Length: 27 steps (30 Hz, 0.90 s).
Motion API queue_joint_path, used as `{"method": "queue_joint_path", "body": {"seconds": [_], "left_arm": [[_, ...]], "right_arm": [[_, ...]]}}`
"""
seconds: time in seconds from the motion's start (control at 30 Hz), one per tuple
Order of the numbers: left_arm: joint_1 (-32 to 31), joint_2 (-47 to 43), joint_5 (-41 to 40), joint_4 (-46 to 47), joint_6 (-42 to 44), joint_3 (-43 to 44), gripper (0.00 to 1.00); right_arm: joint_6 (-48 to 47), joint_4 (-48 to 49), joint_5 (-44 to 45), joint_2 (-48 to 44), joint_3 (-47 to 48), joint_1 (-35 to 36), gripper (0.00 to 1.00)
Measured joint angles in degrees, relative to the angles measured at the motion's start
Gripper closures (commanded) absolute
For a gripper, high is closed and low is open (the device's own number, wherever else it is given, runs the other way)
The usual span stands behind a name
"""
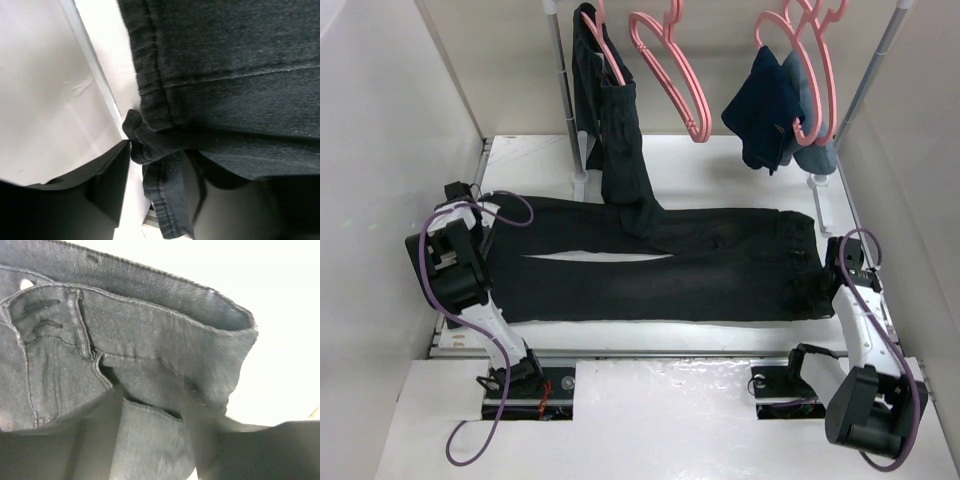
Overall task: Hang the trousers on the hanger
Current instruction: Flatten out the trousers at the center of the board.
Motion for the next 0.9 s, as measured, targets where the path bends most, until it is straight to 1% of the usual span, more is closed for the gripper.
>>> {"method": "queue_joint_path", "body": {"seconds": [0.03, 0.07, 0.1, 0.2, 0.23, 0.3, 0.33, 0.37, 0.43, 0.57, 0.63, 0.73, 0.83, 0.87, 0.9], "left_arm": [[0.09, -0.11, -0.24, 0.04, -0.02, 0.0, 0.55], [0.15, -0.24, -0.15, 0.02, -0.02, 0.0, 0.55], [0.22, -0.35, 0.02, -0.2, -0.13, 0.0, 0.55], [0.26, -0.85, 2.32, -3.15, -0.72, 2.16, 0.53], [0.31, -1.18, 3.39, -3.8, -1.25, 3.45, 0.5], [0.35, -2.38, 6.86, -4.81, -2.73, 6.95, 0.44], [0.35, -3.23, 8.59, -4.5, -3.76, 8.5, 0.35], [0.33, -4.28, 10.73, -3.98, -4.94, 10.1, 0.34], [0.17, -6.36, 14.51, -2.25, -7.54, 12.79, 0.33], [-1.42, -7.26, 18.32, 2.89, -13.62, 16.9, 0.3], [-2.43, -5.6, 19.02, 4.72, -16.35, 18.78, 0.3], [-3.72, 0.98, 19.54, 5.88, -20.55, 24.7, 0.3], [-4.11, 8.44, 18.97, 7.04, -24.68, 30.16, 0.21], [-4.07, 10.62, 18.6, 7.17, -26.01, 31.5, 0.17], [-4.0, 12.41, 18.27, 7.34, -27.08, 32.46, 0.04]], "right_arm": [[0.66, -0.94, 0.83, -1.36, 0.15, -0.04, 0.22], [1.18, -1.92, 1.6, -2.4, 0.42, -0.04, 0.21], [1.03, -2.93, 1.97, -3.06, 1.05, -0.04, 0.17], [-0.5, -3.87, 4.09, -3.67, 4.52, -0.04, 0.15], [-1.88, -3.91, 4.92, -3.26, 6.6, 0.11, 0.13], [-5.73, -2.49, 6.47, -1.62, 11.39, 0.76, 0.12], [-7.96, -1.38, 6.78, 0.22, 14.01, 1.25, 0.09], [-9.79, -0.35, 7.06, 2.12, 16.5, 1.6, 0.09], [-13.33, 2.32, 7.06, 7.43, 21.84, 1.99, 0.08], [-20.06, 5.7, 4.66, 24.52, 33.97, 2.03, 0.08], [-22.53, 7.63, 2.8, 32.17, 38.71, 2.05, 0.06], [-25.29, 8.52, -0.04, 40.96, 43.95, 2.12, 0.05], [-27.28, 8.59, -2.23, 47.82, 49.0, 2.25, 0.05], [-27.82, 8.61, -2.71, 49.86, 50.69, 2.25, 0.05], [-28.35, 8.59, -3.15, 51.63, 52.22, 2.25, 0.05]]}}
